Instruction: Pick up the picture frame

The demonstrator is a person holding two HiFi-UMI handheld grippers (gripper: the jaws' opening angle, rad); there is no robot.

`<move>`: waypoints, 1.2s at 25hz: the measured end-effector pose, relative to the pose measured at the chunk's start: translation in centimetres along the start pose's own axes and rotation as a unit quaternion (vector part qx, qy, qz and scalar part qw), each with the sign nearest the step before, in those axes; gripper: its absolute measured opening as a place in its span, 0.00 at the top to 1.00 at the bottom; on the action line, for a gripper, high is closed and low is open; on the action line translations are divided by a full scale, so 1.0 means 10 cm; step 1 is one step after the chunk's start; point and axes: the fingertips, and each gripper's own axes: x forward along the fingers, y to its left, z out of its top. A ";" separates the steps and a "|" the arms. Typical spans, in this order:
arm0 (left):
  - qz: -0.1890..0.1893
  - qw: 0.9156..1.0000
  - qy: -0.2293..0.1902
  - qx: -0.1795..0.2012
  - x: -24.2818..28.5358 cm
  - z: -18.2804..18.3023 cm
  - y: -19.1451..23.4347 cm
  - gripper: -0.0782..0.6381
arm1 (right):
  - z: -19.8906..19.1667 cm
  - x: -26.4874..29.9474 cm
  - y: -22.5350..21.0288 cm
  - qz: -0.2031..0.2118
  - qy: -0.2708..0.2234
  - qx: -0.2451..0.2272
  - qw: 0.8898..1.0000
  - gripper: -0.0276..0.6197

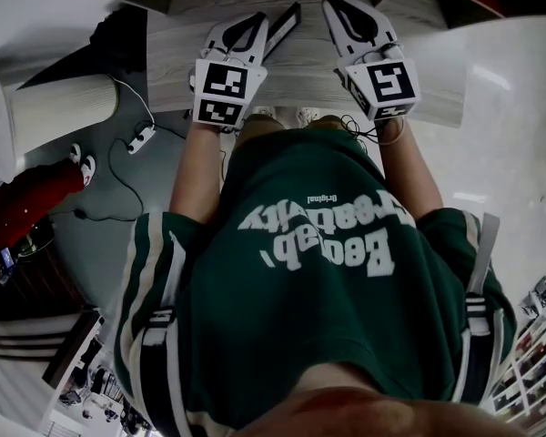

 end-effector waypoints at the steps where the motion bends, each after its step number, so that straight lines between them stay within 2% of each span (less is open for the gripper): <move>1: -0.007 1.000 0.006 -0.002 0.02 -0.03 -0.03 0.86 | -0.01 -0.01 -0.01 0.000 -0.001 -0.001 1.000 0.90; 3: -0.021 1.000 0.019 -0.008 0.07 -0.09 -0.06 0.85 | -0.04 -0.01 -0.03 -0.001 0.000 -0.002 1.000 0.90; 5: -0.036 0.999 0.035 -0.014 0.13 -0.18 -0.08 0.76 | -0.09 0.00 -0.05 -0.003 0.010 -0.001 1.000 0.90; 9: -0.075 0.992 0.096 -0.018 0.25 -0.43 -0.13 0.66 | -0.05 0.04 -0.05 -0.001 0.011 -0.003 1.000 0.90; 15: -0.101 0.982 0.159 -0.020 0.42 -0.79 -0.12 0.66 | -0.07 0.11 -0.10 -0.005 0.002 0.001 1.000 0.90; 20: -0.128 0.972 0.193 -0.038 0.52 -0.97 -0.18 0.65 | -0.06 0.12 -0.18 -0.014 0.002 0.002 1.000 0.90; 22: -0.138 0.968 0.208 -0.032 0.56 -1.04 -0.20 0.65 | -0.05 0.13 -0.21 -0.018 0.002 0.003 1.000 0.90; 27: -0.132 0.964 0.228 -0.036 0.70 -1.20 -0.11 0.65 | -0.08 0.15 -0.26 -0.026 0.007 0.006 1.000 0.90; 30: -0.139 0.958 0.248 -0.040 0.73 -1.33 -0.10 0.65 | -0.10 0.14 -0.29 -0.031 0.010 0.008 0.999 0.89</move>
